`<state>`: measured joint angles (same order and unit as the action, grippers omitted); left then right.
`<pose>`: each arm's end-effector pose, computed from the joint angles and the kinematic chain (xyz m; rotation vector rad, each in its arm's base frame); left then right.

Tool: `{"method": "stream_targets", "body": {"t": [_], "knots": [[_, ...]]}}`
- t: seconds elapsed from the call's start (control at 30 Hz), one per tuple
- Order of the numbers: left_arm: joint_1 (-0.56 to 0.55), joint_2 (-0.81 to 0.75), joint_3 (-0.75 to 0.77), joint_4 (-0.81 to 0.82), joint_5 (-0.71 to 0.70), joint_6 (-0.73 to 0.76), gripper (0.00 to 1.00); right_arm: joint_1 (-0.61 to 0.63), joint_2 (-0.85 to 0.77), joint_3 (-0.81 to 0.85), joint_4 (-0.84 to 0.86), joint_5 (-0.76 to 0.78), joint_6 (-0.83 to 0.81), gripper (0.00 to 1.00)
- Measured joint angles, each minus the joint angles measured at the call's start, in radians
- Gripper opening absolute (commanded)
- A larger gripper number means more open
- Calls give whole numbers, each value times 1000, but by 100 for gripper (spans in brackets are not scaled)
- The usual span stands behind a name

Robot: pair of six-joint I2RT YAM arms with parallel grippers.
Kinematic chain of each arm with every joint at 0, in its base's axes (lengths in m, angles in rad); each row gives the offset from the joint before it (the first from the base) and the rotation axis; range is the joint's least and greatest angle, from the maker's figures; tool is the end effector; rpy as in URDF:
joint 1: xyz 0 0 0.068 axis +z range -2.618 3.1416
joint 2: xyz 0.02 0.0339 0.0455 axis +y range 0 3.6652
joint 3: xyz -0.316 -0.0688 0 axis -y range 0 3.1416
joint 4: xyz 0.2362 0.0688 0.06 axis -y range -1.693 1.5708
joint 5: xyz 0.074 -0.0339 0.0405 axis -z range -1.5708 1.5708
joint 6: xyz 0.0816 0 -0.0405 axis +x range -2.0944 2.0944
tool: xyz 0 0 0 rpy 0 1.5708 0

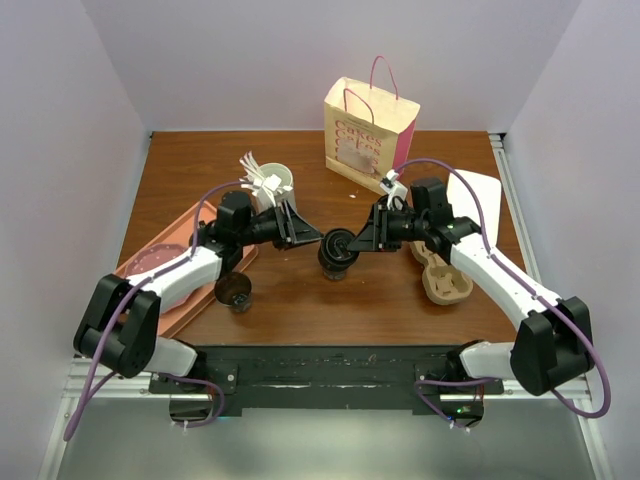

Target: Pack the takeout coffee

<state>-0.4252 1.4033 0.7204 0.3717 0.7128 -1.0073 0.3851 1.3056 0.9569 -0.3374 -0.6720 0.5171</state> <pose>0.2673 -0.1796 0.2810 -0.0563 2.1569 -1.5812 0.2463 0.1546 0.3068 -0.2322 2.3632 1.2201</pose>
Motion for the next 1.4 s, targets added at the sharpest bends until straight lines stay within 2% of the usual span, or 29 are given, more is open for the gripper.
{"method": "stream_targets", "body": {"t": [0.13, 0.43, 0.77, 1.4], "knots": [[0, -7, 56, -87, -48, 59, 58, 0, 2, 0, -10, 1, -11, 27], [0, -22, 146, -269, -148, 237, 58, 0, 59, 23, -82, 59, -48, 28], [-43, -23, 166, -414, -239, 381, 59, 0, 156, 132, -139, 114, -74, 29], [-62, 24, 178, -443, -271, 423, 58, 53, 247, 180, -198, 138, -77, 32]]}}
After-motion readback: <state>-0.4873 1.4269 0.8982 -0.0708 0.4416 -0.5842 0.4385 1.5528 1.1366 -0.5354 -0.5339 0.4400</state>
